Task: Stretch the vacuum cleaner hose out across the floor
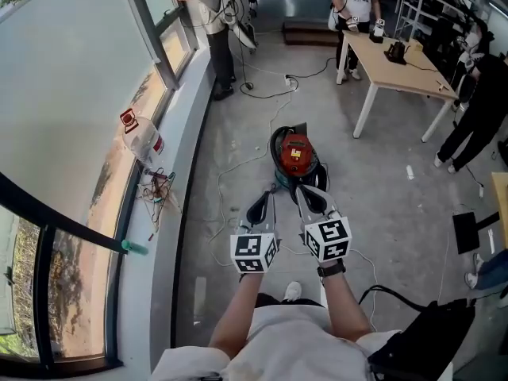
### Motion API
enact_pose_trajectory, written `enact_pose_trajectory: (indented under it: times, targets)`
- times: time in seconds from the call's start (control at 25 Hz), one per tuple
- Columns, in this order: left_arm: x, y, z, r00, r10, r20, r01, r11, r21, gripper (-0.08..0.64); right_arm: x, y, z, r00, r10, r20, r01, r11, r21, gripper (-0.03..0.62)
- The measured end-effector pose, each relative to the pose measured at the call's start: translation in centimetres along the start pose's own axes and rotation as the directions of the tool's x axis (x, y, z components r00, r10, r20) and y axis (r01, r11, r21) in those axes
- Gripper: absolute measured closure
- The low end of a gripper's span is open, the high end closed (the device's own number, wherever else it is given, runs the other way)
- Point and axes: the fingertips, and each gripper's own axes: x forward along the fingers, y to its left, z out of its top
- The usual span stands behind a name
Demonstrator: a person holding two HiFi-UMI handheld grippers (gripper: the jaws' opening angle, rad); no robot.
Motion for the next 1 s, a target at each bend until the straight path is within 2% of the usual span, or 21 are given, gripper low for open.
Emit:
enact_pose_trajectory:
  times: [0.12, 0.24, 0.36, 0.56, 0.76, 1.0]
  targets:
    - [3.4, -0.7, -1.1, 0.999, -0.004, -0.034, 0.004, 1.0, -0.009, 0.557, 0.7, -3.2, -1.1, 0.999, -0.012, -0.044, 0.014, 0.999, 0.031, 0.592]
    - [6.0, -0.7, -1.1, 0.999, -0.013, -0.045, 0.013, 1.0, -0.01, 0.557, 1.4, -4.9, -1.3, 0.999, -0.014, -0.047, 0.016, 1.0, 0.027, 0.592]
    - [8.7, -0.9, -1.2, 0.998, -0.036, -0.047, 0.035, 0.999, -0.002, 0.557, 2.7, -7.2, -1.5, 0.998, -0.046, -0.048, 0.048, 0.998, 0.037, 0.592]
    - [14.3, -0.6, -3.3, 0.992, -0.091, -0.089, 0.089, 0.996, -0.028, 0.557, 5.8, -11.2, -3.4, 0.99, -0.1, -0.102, 0.105, 0.994, 0.045, 0.592]
    - [22.2, 1.1, -3.5, 0.984, -0.156, -0.087, 0.151, 0.987, -0.057, 0.557, 11.7, -15.6, -3.5, 0.978, -0.155, -0.138, 0.159, 0.987, 0.023, 0.592]
    - [32.6, 7.5, 0.0, 0.987, -0.159, -0.035, 0.157, 0.986, -0.061, 0.557, 23.5, -19.1, 0.2, 0.982, -0.146, -0.121, 0.144, 0.989, -0.023, 0.592]
